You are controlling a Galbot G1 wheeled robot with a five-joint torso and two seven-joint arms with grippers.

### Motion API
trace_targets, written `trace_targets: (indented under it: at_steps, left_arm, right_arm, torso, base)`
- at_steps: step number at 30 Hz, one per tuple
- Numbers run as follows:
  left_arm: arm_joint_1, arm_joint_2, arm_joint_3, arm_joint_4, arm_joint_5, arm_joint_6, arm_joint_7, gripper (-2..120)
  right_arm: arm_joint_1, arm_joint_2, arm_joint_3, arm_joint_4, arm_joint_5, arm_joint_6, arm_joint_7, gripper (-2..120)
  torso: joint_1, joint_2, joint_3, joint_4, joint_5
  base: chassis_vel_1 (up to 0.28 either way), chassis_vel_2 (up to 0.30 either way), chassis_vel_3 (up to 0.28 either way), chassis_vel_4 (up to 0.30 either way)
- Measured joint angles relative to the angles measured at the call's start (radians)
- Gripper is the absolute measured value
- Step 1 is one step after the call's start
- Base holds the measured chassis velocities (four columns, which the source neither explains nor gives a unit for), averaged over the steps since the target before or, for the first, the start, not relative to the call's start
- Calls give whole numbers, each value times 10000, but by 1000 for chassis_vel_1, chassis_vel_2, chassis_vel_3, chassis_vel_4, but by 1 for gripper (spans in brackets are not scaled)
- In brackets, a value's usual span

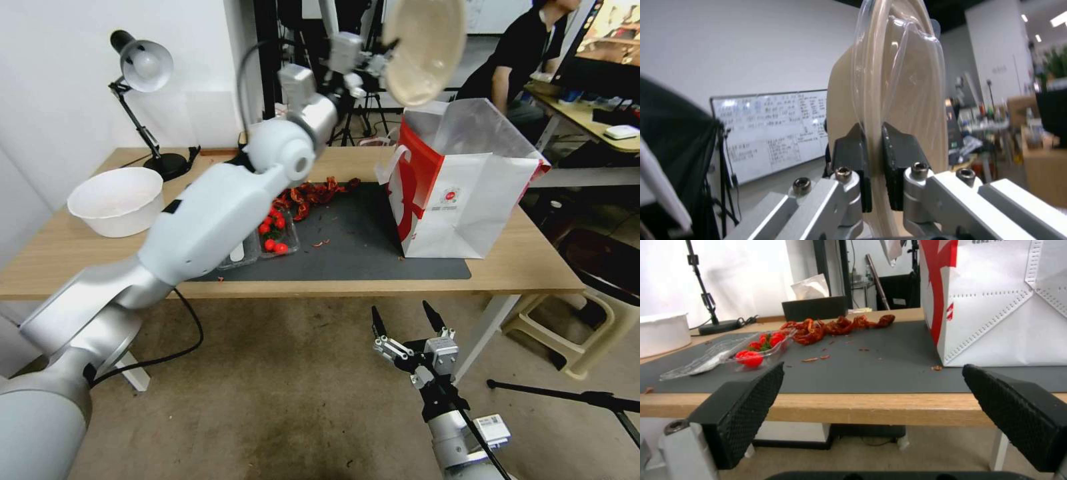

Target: Pick up the trash from the table and place it into the takeout bag.

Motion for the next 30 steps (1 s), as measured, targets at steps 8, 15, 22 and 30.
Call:
trace_targets:
  at_steps: [8, 15, 22, 30]
  left_arm:
    - [-193, -208, 657, 156, 888, -1, 498, 5]
    - [-246, -208, 961, 176, 996, 83, 463, 19]
    - [-211, -130, 964, 188, 1115, -54, 361, 46]
    - [-136, -66, 916, 81, 1109, -96, 265, 66]
  right_arm:
    - [25, -8, 54, 11, 50, 0, -3, 100]
    - [20, -13, 73, 43, 67, -2, -2, 100]
    - [35, -5, 43, 41, 71, -4, -3, 100]
    - [35, -13, 42, 42, 76, -9, 6, 100]
  torso:
    - [0, 0, 0, 1, 1]
    - [0, 0, -1, 2, -1]
    - [0, 0, -1, 2, -1]
    - [1, 0, -1, 2, 0]
  base:
    - [0, 0, 0, 0]
    - [0, 0, 0, 0]
    - [0, 0, 0, 0]
    - [0, 0, 0, 0]
